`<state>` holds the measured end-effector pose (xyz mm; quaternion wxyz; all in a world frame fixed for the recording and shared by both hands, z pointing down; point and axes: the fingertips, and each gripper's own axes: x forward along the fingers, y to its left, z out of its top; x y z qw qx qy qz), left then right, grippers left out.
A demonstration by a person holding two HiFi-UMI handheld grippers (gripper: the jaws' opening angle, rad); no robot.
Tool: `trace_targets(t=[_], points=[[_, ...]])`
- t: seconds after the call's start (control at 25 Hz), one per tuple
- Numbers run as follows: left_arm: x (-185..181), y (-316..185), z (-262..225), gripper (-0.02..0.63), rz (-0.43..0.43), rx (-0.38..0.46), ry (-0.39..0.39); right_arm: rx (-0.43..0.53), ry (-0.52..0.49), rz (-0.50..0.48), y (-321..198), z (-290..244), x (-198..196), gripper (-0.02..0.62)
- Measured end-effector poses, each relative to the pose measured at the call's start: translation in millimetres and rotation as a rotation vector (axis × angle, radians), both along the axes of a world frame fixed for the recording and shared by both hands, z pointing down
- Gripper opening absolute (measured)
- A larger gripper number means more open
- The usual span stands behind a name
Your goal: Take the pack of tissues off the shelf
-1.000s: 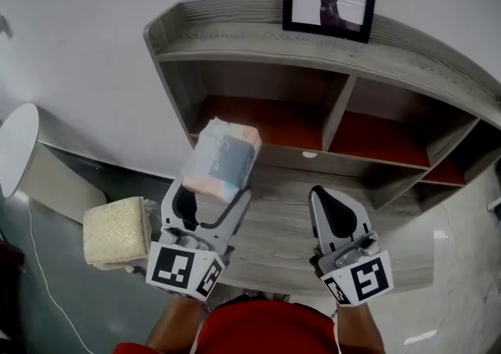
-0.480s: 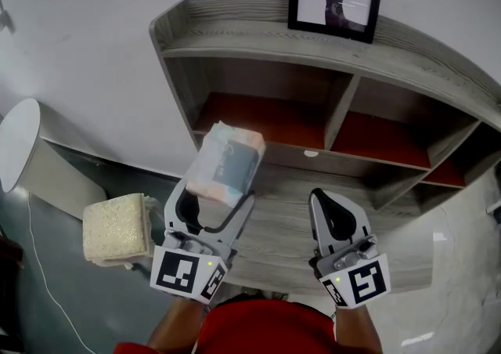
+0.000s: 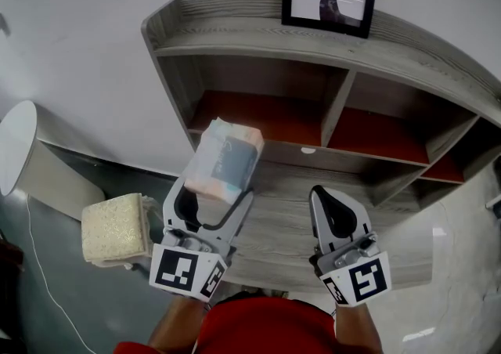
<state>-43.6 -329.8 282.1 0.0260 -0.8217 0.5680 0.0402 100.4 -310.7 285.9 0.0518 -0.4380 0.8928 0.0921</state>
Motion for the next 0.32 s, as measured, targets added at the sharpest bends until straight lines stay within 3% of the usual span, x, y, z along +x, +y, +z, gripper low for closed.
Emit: trace_targets(t=[0.32], points=[[0.1,-0.6,-1.6,0.419,0.002,0.003,-0.001,-0.005,0.004,0.0,-0.4,1.5,-1.6,0.005]])
